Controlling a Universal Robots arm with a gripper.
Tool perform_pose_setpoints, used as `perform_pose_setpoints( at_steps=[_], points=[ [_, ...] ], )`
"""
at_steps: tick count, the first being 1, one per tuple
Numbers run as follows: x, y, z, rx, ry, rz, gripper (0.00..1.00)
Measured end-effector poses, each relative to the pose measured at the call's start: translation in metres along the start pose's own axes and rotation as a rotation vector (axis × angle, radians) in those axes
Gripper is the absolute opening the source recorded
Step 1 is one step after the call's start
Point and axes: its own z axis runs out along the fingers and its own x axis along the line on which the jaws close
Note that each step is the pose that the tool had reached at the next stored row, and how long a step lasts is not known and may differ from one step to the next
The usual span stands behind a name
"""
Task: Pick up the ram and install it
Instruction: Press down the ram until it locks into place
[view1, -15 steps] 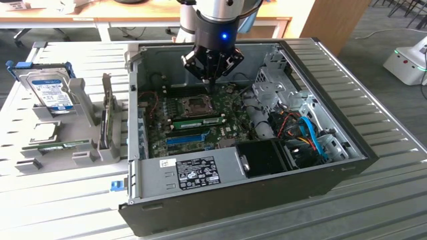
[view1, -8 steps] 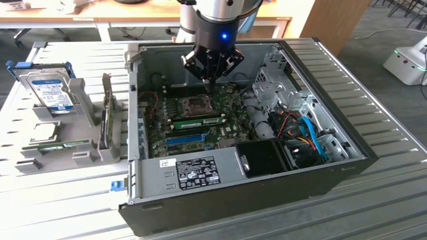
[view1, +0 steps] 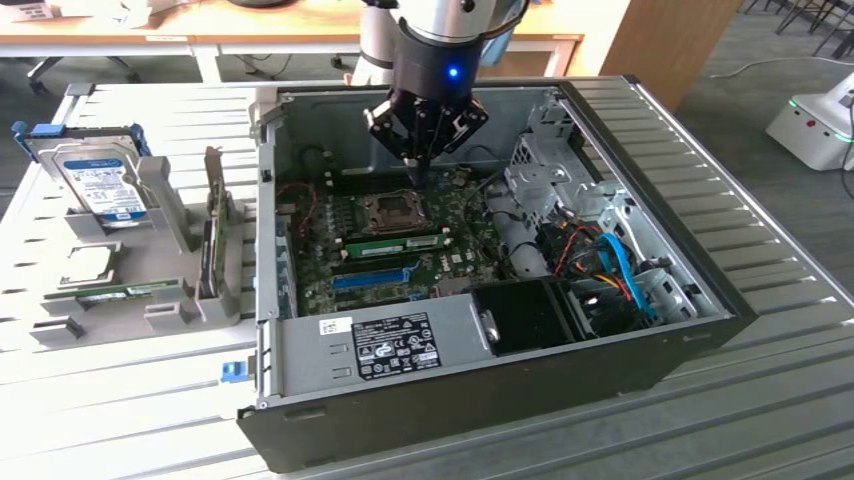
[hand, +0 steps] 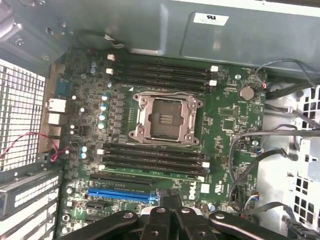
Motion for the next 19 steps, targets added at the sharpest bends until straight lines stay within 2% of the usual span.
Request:
perform_pose_setpoints(
  at_steps=[2,3,19],
  points=[
    [-0.0006,-0.0001,0.0000,-0.0004,0.0064,0.001,0.11],
    [-0.0006,-0.0001,-0.0001,-0.0006,0.0077,0.001,0.11],
    [0.0032,0.0003,0.0001,-0.0016,0.0057,0.032,0.11]
  ],
)
